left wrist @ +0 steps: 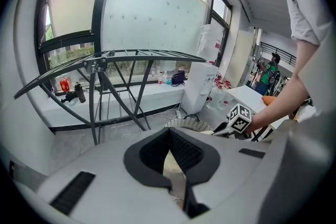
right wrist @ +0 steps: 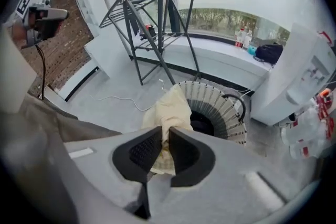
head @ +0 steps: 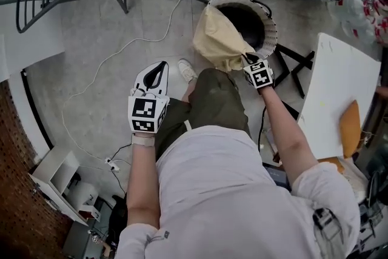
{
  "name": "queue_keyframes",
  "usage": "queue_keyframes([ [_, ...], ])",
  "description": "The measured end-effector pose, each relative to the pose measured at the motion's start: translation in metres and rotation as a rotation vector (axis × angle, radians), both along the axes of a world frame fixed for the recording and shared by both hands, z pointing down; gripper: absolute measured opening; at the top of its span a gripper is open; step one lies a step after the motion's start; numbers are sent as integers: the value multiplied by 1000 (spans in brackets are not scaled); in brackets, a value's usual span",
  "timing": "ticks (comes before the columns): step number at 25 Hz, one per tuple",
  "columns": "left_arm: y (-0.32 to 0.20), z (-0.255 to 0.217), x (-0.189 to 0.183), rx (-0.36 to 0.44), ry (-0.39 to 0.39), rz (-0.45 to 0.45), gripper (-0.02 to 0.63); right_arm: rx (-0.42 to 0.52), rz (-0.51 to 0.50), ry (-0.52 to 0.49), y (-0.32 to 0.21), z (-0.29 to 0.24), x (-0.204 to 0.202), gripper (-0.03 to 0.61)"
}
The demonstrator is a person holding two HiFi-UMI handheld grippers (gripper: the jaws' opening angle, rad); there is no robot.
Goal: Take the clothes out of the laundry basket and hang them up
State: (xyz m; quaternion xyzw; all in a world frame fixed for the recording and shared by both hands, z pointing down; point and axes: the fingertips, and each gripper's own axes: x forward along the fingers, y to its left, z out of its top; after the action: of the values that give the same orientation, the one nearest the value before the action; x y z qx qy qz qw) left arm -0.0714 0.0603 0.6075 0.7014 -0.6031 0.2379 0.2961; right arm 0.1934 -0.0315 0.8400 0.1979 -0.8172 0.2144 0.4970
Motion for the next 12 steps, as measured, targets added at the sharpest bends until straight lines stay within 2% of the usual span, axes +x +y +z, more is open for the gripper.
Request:
queue_keyframes([
  [6, -7, -17, 10, 41, 10, -13, 2, 111, -20, -99, -32, -76, -15, 46],
  [12, -21, -33, 20, 85, 25, 10, 2, 222, -37, -192, -62, -162, -33, 43],
])
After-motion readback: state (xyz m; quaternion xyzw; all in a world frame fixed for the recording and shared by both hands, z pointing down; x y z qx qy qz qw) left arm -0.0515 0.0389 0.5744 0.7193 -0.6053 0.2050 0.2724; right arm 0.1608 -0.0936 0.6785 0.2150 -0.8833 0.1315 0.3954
